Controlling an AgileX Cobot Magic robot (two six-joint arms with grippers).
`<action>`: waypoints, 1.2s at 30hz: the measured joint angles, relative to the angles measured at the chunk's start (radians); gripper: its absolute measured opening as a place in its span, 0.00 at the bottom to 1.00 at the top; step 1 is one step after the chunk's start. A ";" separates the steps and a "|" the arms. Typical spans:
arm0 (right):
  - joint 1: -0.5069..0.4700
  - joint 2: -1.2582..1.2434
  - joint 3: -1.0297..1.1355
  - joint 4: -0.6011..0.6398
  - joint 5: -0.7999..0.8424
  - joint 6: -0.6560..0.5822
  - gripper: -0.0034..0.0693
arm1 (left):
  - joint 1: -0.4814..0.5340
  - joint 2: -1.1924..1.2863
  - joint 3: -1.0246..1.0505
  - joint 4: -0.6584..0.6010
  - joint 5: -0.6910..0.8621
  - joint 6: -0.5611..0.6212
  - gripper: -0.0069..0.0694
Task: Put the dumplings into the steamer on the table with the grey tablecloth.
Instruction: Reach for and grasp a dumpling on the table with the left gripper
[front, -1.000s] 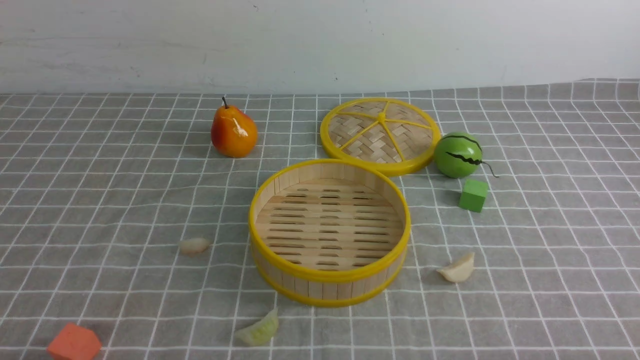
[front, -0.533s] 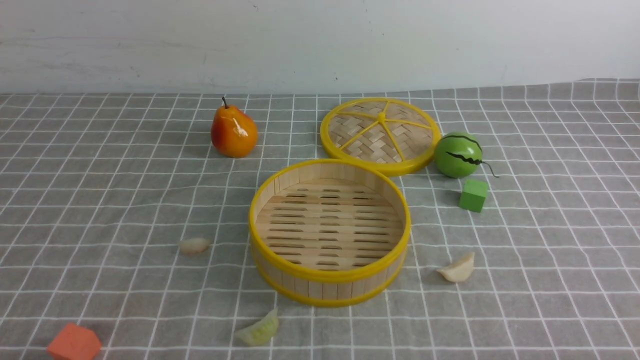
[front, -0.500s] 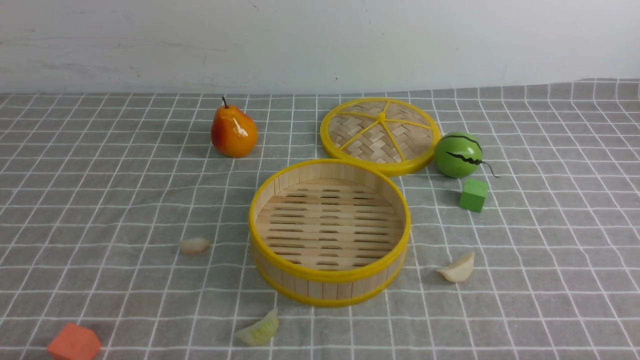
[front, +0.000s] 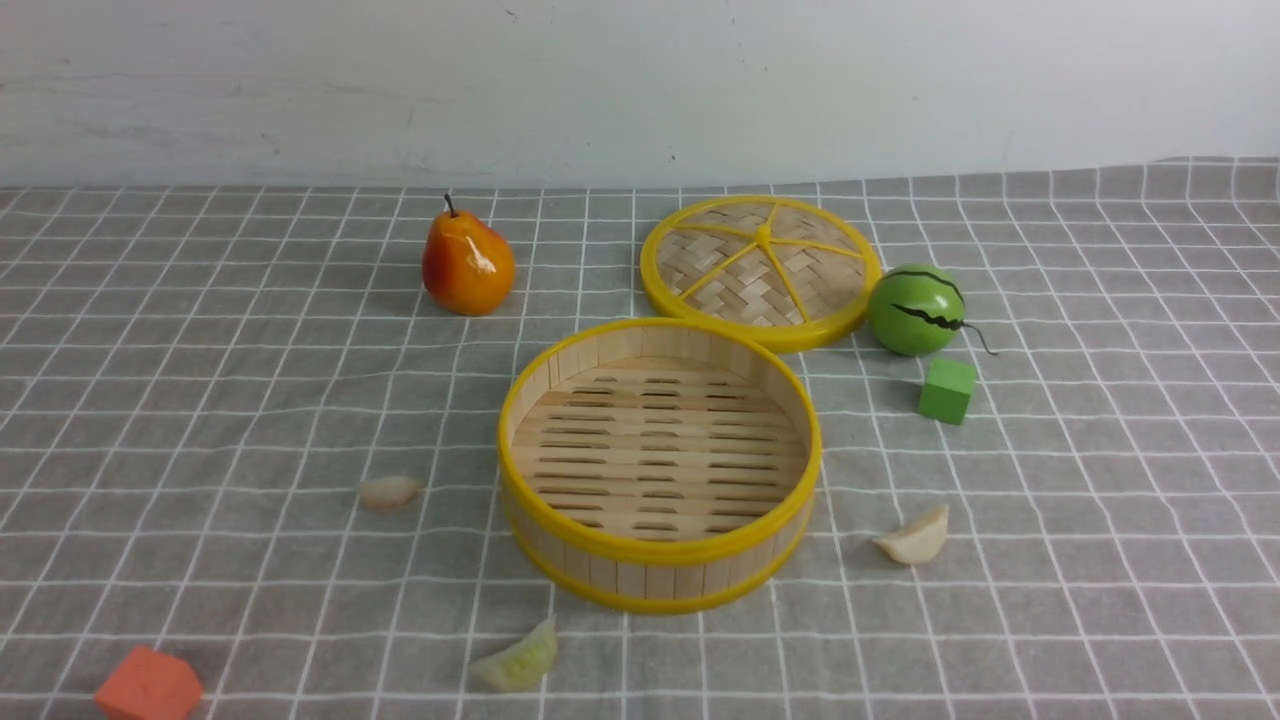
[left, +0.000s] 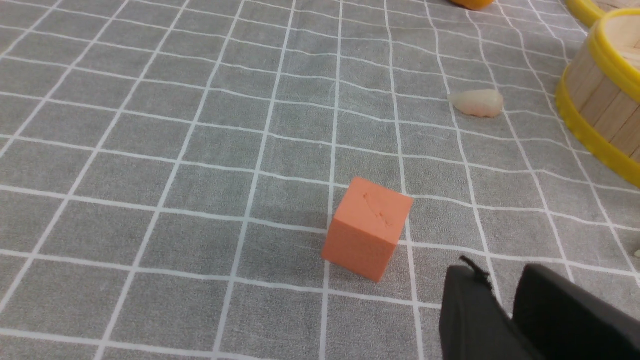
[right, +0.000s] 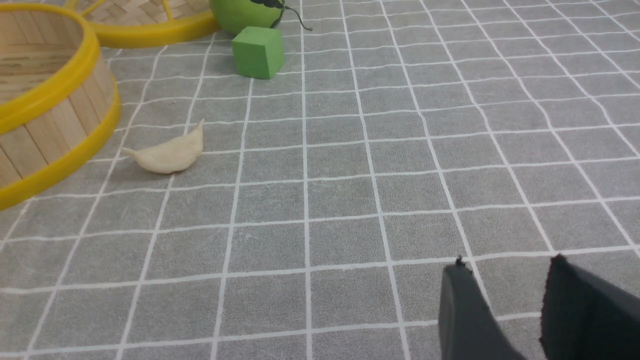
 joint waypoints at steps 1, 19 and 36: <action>0.000 0.000 0.000 0.000 0.000 0.000 0.38 | 0.000 0.000 0.000 0.000 0.000 0.000 0.27; 0.000 0.000 0.000 -0.015 0.000 0.000 0.38 | 0.000 0.000 0.000 0.000 0.000 0.000 0.30; 0.000 0.000 0.000 0.131 0.000 0.025 0.38 | 0.000 0.000 0.000 -0.086 -0.025 -0.032 0.32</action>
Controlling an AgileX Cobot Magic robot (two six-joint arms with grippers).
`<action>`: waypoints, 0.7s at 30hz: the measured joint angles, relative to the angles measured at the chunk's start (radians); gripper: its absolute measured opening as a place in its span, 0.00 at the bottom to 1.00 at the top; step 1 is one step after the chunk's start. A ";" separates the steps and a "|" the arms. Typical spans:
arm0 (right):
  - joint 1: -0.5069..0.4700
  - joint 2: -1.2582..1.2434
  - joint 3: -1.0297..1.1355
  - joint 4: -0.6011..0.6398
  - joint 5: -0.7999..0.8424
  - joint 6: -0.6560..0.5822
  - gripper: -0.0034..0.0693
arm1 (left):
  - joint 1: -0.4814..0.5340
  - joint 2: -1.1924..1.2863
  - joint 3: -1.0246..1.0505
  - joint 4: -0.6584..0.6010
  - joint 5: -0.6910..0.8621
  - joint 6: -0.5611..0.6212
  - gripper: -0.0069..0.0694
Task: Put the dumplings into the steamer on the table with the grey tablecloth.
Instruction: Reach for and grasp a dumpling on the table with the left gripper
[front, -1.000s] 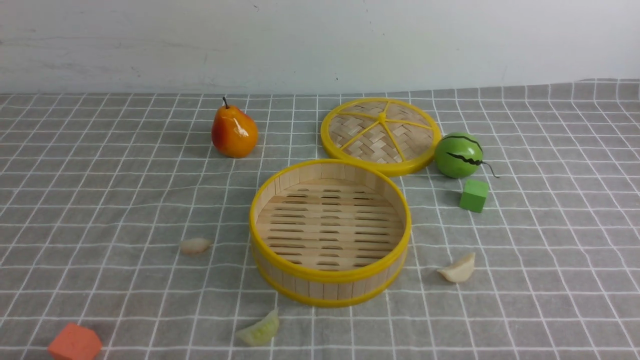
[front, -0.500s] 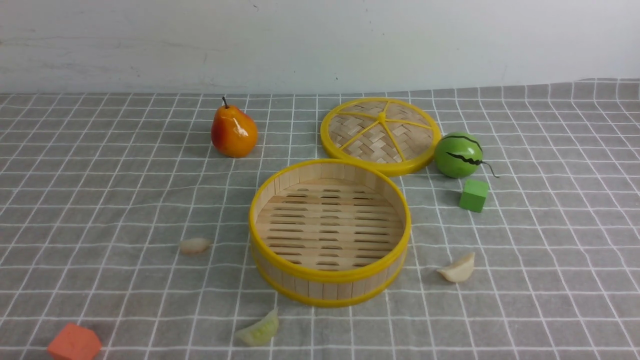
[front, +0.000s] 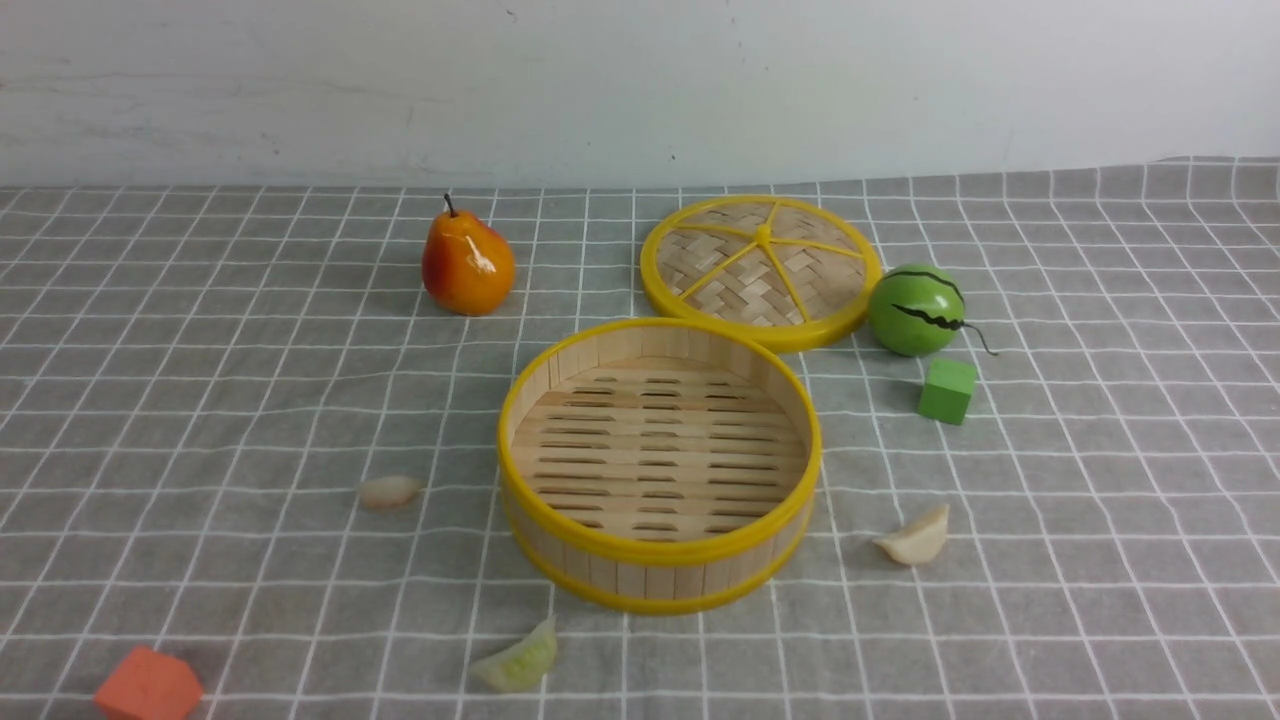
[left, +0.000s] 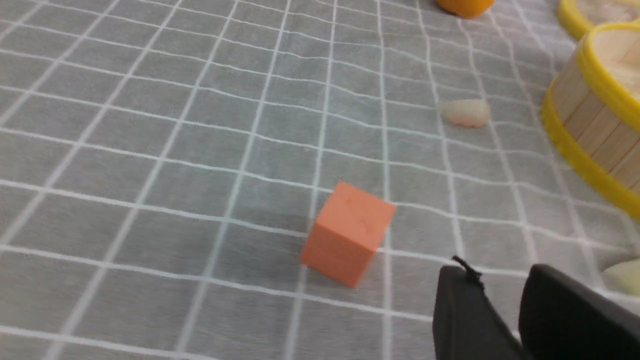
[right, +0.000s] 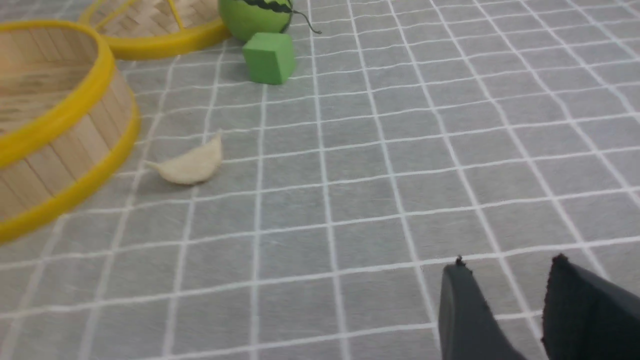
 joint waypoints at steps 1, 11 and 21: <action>0.000 0.000 0.000 0.070 0.002 0.026 0.38 | 0.000 0.000 0.000 -0.090 -0.018 -0.038 0.32; 0.000 0.000 0.009 0.764 0.018 0.301 0.38 | 0.000 0.000 0.000 -0.822 -0.100 -0.368 0.33; 0.000 0.000 -0.005 0.796 -0.021 0.098 0.38 | 0.000 0.000 -0.029 -0.855 -0.098 -0.243 0.34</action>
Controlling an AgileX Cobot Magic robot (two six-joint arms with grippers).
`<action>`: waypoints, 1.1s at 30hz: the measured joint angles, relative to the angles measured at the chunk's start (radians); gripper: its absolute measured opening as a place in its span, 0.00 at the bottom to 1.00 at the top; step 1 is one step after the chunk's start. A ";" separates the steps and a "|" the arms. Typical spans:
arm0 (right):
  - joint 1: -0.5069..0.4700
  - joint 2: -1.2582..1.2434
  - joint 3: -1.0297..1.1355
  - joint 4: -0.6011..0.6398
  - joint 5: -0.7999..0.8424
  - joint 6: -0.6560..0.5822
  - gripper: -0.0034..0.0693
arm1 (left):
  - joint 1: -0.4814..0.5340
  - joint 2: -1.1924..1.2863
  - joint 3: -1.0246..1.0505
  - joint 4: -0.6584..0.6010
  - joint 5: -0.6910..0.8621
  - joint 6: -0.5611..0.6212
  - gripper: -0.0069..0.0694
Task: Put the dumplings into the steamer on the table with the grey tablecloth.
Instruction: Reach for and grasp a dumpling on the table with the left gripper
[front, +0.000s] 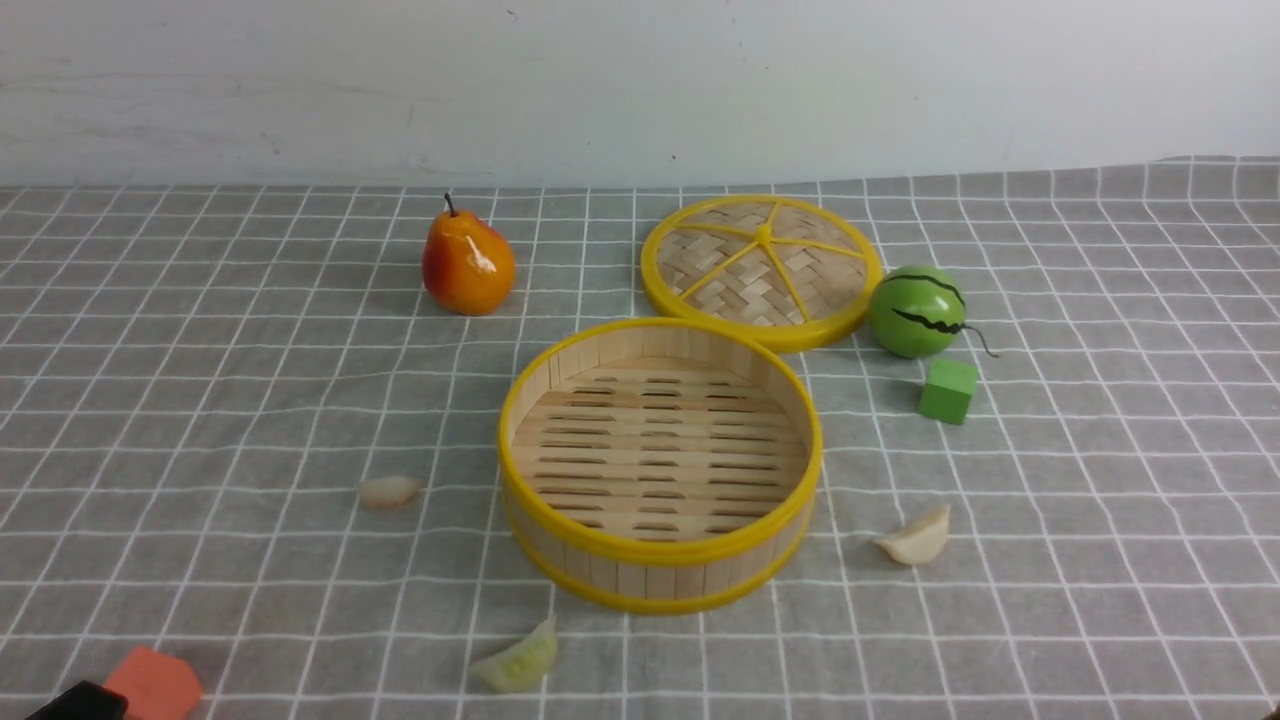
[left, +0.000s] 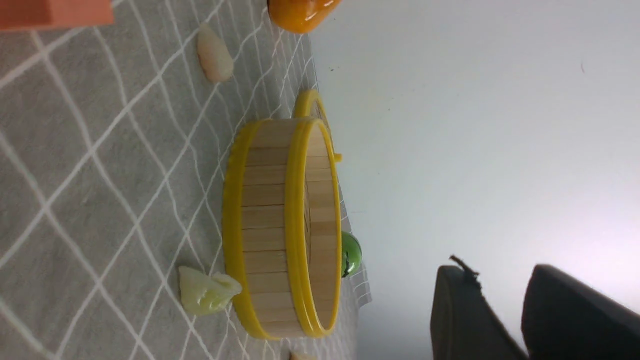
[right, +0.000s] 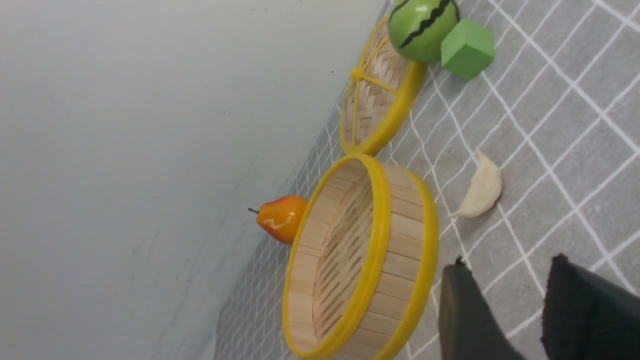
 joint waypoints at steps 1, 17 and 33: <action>0.000 0.000 -0.010 0.004 0.001 -0.027 0.38 | 0.000 0.000 -0.021 0.011 0.005 0.044 0.34; 0.000 0.673 -0.705 -0.234 0.432 -0.637 0.02 | -0.022 0.629 -0.765 0.774 0.662 0.355 0.07; 0.260 0.999 -0.910 -0.385 0.691 -0.658 0.03 | -0.276 1.517 -1.359 0.905 0.965 0.393 0.24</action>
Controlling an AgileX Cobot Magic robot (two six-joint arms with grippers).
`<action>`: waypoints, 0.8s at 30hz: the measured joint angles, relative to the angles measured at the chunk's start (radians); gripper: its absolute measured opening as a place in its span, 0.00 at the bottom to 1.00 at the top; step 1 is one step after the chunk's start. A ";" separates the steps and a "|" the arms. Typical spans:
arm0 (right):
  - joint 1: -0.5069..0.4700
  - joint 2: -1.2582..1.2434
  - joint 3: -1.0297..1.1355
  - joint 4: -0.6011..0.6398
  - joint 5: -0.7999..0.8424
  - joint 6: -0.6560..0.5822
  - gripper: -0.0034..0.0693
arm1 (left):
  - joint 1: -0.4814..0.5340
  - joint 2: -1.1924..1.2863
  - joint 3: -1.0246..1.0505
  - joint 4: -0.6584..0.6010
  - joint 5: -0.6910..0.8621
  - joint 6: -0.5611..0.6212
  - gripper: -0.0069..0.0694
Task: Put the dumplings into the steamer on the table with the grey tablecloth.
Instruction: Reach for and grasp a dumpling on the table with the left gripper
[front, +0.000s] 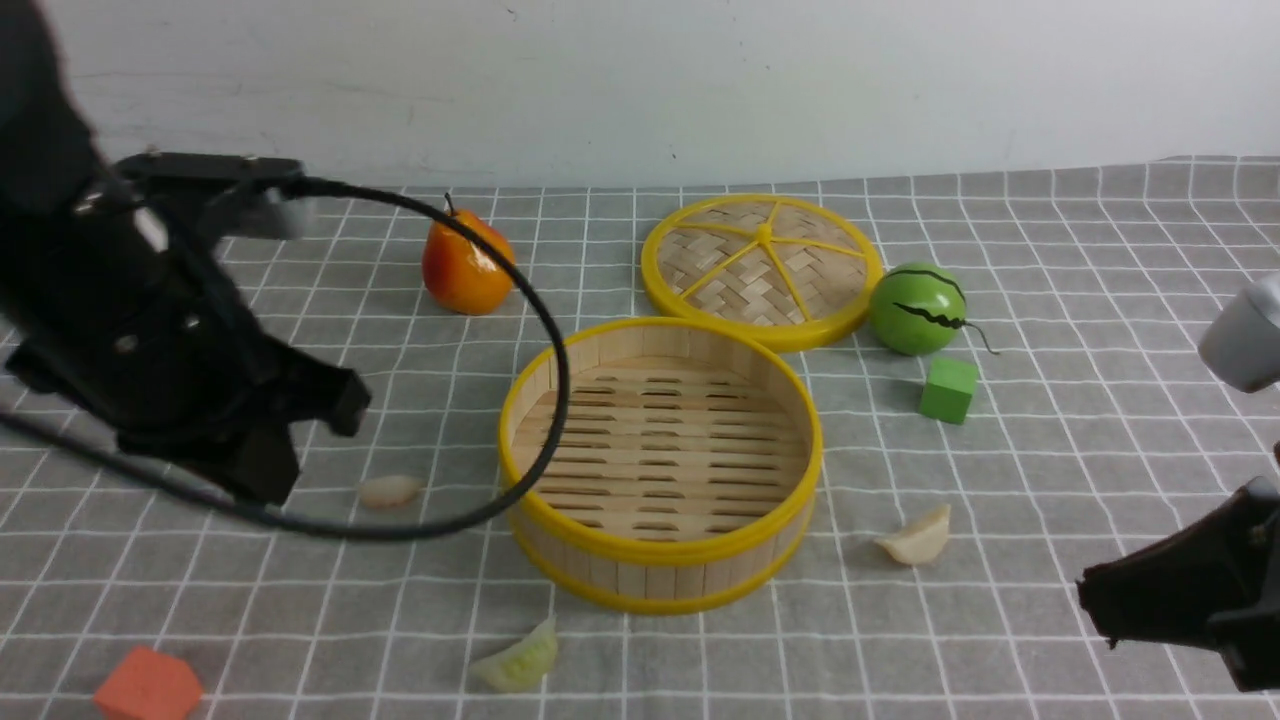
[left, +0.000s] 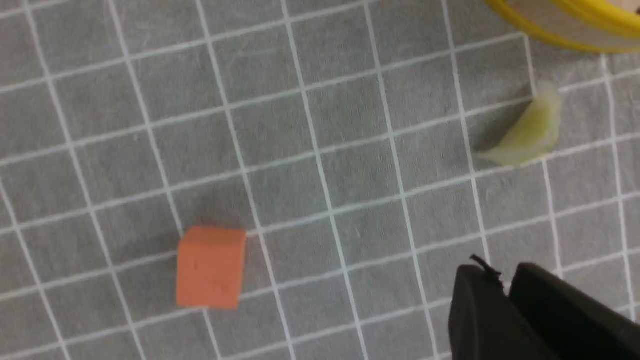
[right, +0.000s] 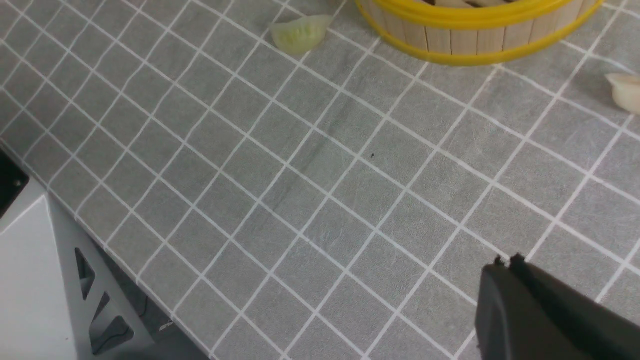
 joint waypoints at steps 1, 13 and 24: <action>0.000 -0.001 0.000 -0.002 0.000 0.000 0.03 | 0.003 0.046 -0.030 0.003 0.000 0.009 0.28; 0.000 -0.096 0.000 -0.003 0.004 -0.001 0.04 | 0.036 0.486 -0.221 0.101 -0.068 0.303 0.65; 0.000 -0.111 0.000 -0.009 0.004 -0.001 0.05 | 0.036 0.529 -0.228 0.164 -0.266 0.341 0.61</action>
